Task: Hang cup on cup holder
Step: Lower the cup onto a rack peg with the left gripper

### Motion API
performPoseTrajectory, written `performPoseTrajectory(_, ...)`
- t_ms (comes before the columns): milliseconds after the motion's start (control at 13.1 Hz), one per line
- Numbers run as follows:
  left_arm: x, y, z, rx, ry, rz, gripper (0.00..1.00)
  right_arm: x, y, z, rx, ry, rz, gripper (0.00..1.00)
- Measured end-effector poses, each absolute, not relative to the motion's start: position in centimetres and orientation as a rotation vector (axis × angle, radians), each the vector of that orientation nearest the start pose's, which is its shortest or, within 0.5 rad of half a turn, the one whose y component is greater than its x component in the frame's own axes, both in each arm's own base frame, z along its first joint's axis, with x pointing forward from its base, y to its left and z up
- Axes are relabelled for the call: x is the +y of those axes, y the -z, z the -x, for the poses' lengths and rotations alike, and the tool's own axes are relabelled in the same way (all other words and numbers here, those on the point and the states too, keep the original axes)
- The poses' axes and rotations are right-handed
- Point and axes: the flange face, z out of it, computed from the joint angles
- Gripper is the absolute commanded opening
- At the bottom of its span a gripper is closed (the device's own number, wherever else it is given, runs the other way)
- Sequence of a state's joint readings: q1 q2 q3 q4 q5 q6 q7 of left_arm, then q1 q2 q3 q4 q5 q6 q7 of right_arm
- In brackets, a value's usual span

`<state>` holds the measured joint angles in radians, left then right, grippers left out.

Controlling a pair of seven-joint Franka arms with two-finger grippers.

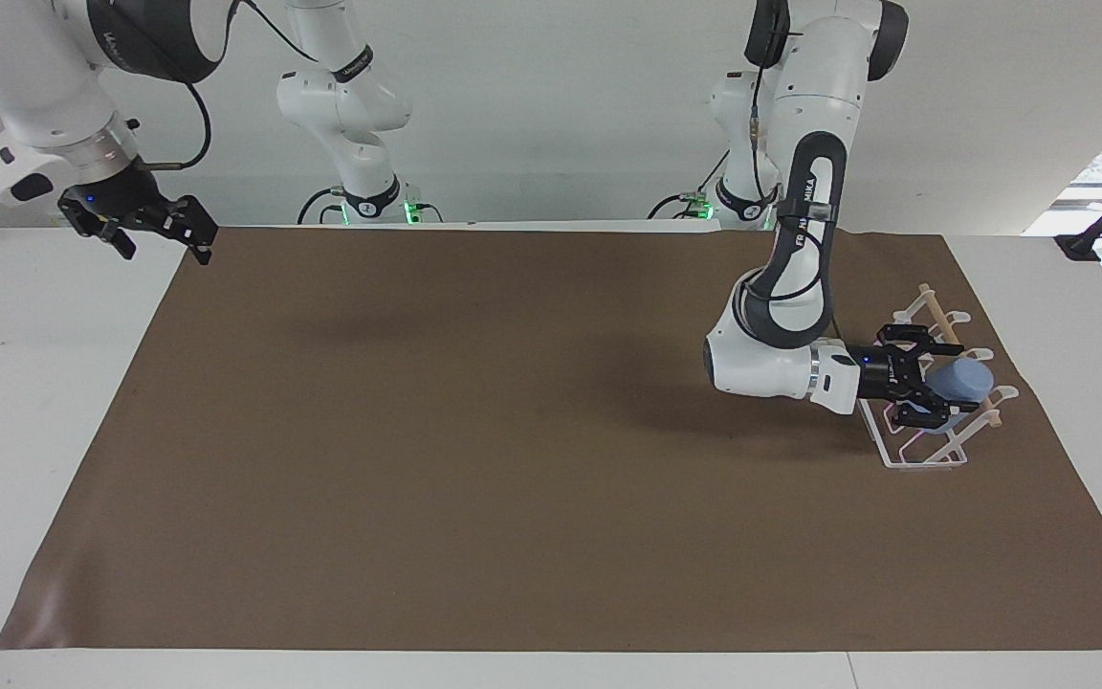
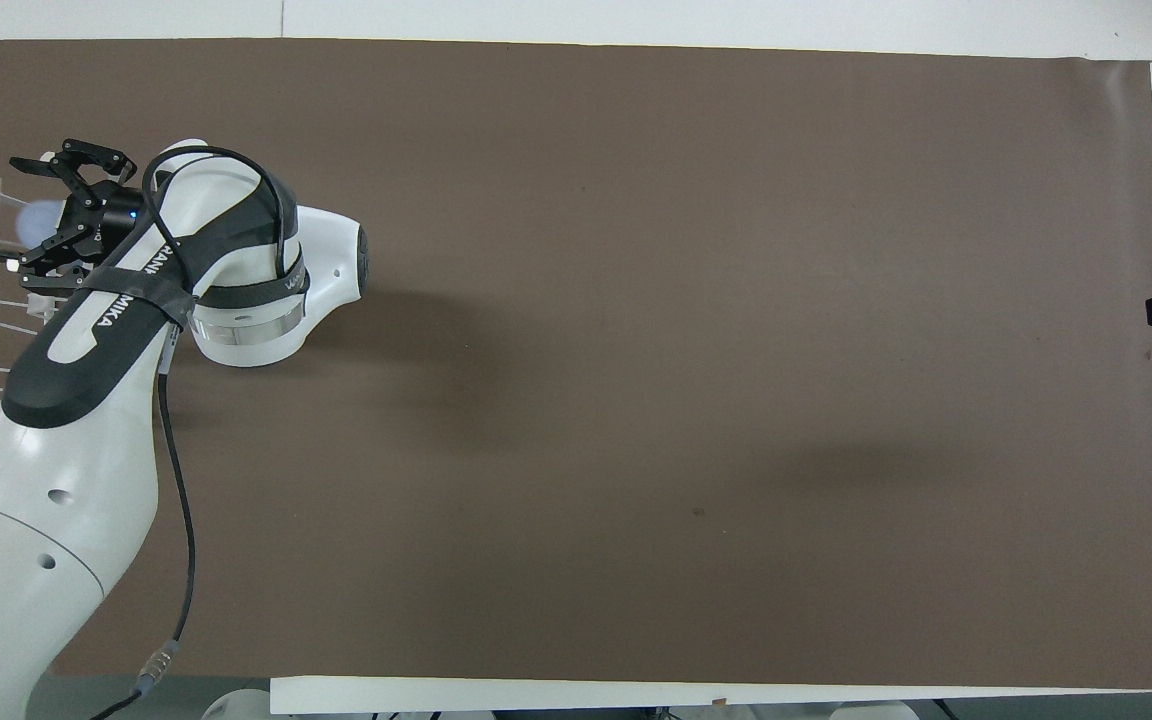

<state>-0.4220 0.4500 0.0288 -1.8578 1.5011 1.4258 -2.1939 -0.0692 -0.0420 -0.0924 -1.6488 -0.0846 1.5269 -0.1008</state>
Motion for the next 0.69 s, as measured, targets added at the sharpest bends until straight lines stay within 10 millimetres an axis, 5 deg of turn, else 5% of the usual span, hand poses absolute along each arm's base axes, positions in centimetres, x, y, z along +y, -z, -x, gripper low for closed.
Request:
performPoseTrajectory(536, -12.5, -33.8, -60.1, -1.019, 1.306, 1.387, 1.00, -8.8, -60.6, -52.6, 0.074, -0.164, 3.205, 1.00)
performPoseTrajectory(689, -13.5, -34.5, -60.0, -1.171, 1.202, 1.428, 1.00, -9.0, -60.7, -52.6, 0.079, -0.163, 3.205, 1.00)
